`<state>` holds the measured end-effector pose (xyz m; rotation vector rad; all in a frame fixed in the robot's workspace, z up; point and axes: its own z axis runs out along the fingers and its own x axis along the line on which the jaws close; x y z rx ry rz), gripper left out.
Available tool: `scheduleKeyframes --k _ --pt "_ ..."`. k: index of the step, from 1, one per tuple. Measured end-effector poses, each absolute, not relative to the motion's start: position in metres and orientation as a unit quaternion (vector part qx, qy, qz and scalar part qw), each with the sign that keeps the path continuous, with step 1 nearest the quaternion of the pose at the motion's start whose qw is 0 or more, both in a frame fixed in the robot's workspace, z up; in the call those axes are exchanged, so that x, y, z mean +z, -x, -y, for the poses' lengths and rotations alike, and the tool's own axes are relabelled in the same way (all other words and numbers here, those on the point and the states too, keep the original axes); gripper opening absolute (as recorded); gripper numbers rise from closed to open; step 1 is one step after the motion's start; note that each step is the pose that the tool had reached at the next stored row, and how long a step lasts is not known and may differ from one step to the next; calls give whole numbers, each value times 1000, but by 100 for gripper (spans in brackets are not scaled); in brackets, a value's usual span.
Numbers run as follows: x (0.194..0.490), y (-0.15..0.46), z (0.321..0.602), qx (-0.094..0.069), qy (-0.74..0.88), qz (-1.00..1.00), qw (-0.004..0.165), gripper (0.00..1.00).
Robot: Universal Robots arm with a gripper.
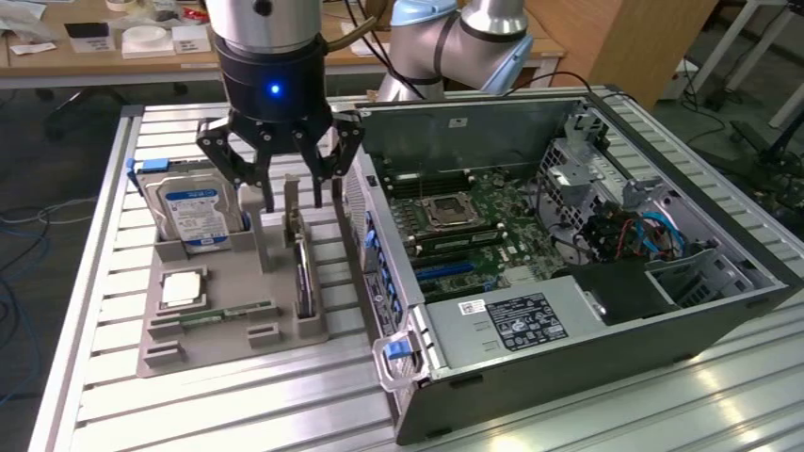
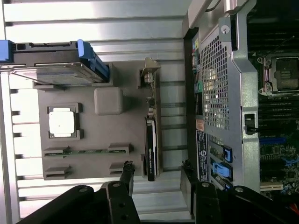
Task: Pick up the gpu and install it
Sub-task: 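Pick up the gpu and move the gpu toward the slot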
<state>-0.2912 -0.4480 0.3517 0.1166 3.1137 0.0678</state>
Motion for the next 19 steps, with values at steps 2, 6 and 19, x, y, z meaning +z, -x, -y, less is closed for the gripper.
scheduleKeyframes --k 2,6,19 --pt "348 291 448 22 -37 -999 13 53" --pt "342 291 448 22 -37 -999 12 53" --pt "335 291 448 22 -37 -999 13 53"
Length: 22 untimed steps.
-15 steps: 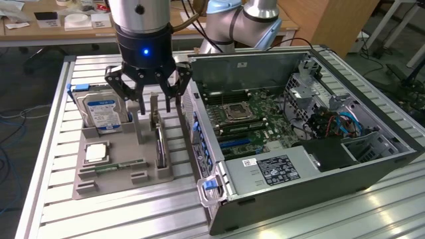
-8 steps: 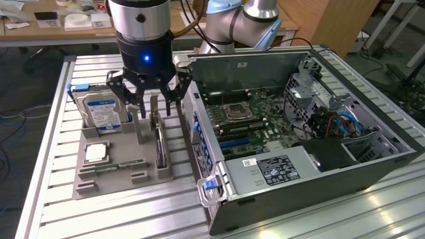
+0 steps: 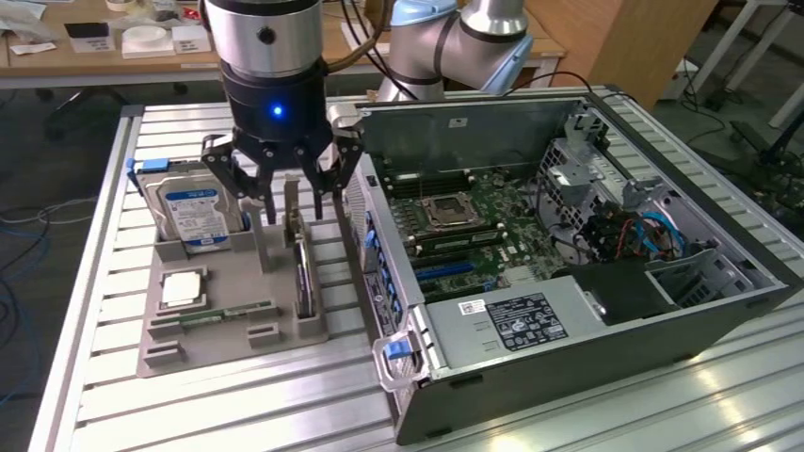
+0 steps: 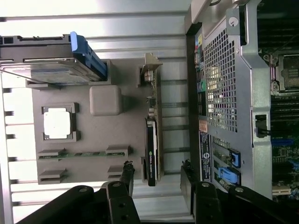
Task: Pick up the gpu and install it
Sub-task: 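Pick up the gpu and move the gpu toward the slot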
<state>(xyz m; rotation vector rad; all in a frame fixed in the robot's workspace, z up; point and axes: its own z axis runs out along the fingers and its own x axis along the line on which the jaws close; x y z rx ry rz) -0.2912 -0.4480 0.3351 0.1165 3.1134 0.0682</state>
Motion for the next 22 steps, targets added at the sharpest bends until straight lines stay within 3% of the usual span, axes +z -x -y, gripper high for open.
scheduleKeyframes --k 22 --pt "324 291 449 22 -37 -999 12 53"
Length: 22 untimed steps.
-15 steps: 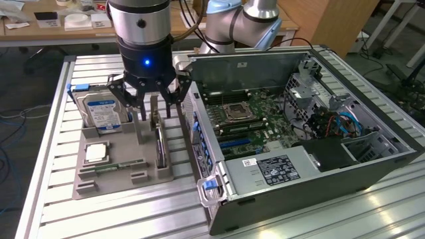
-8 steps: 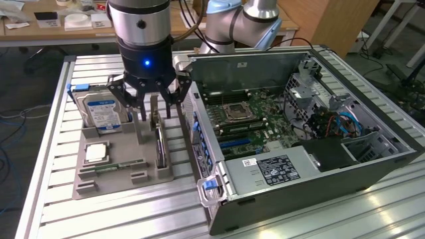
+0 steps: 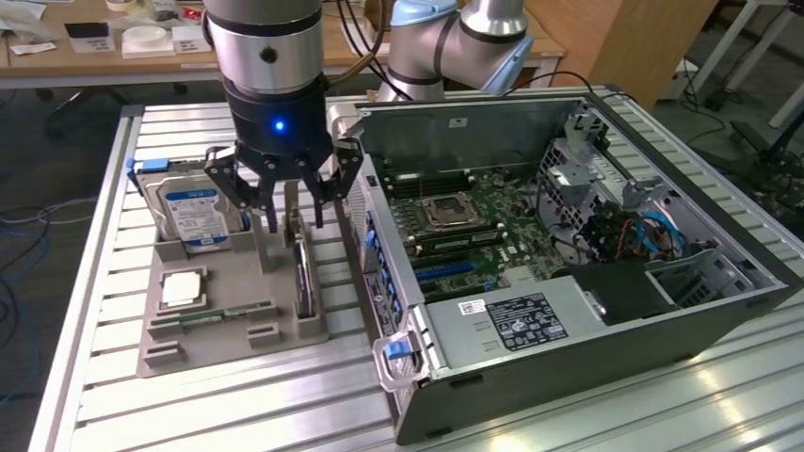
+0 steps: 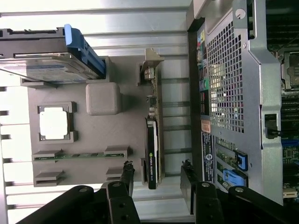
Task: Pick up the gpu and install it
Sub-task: 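Pick up the gpu and move the gpu toward the slot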
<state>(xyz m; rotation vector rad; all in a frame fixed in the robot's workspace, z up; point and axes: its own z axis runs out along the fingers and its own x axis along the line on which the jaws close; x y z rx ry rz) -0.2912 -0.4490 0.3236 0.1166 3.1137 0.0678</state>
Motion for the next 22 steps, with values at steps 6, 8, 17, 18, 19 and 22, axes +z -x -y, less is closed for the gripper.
scheduleKeyframes --k 6,8,17,18,19,22 --pt "322 291 449 22 -37 -999 13 53" --pt "321 291 449 22 -37 -999 13 53" --pt "315 291 449 22 -37 -999 12 53" --pt "315 291 449 22 -37 -999 12 53" --pt "314 291 449 22 -37 -999 12 53" --pt "314 291 449 22 -37 -999 13 53"
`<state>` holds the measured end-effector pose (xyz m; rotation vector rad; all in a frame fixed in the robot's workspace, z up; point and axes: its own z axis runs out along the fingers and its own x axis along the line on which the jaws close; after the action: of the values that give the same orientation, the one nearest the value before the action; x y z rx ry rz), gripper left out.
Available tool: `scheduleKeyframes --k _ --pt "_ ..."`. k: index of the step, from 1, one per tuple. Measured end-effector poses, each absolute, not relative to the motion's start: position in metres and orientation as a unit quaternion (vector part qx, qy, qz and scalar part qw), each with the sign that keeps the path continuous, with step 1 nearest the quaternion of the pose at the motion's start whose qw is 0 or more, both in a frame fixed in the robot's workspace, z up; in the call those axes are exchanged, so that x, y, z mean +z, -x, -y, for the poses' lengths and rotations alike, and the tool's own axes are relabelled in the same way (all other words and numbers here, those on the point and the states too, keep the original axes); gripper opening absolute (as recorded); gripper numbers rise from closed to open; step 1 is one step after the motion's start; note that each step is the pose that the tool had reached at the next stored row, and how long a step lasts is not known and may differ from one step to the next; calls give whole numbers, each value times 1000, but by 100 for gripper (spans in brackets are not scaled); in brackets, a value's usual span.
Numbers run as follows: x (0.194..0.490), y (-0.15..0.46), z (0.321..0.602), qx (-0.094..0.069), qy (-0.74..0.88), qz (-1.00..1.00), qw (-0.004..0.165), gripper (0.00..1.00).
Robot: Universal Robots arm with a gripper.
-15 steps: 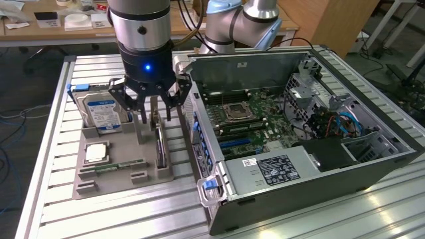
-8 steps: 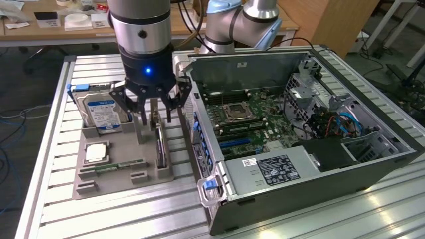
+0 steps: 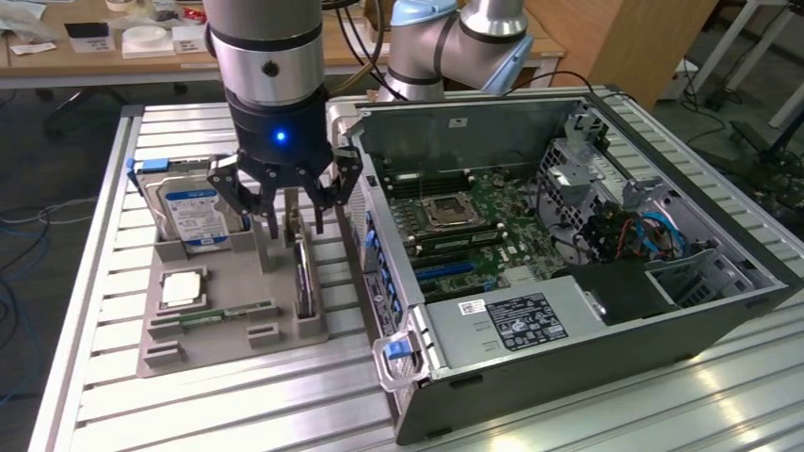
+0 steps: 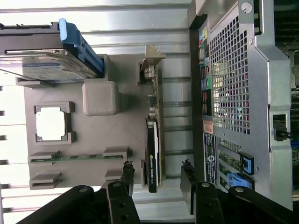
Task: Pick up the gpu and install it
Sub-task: 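Pick up the gpu and move the gpu toward the slot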
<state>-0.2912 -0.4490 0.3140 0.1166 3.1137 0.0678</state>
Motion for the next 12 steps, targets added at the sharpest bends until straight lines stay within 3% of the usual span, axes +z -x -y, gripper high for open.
scheduleKeyframes --k 12 --pt "312 291 449 22 -37 -999 12 53"
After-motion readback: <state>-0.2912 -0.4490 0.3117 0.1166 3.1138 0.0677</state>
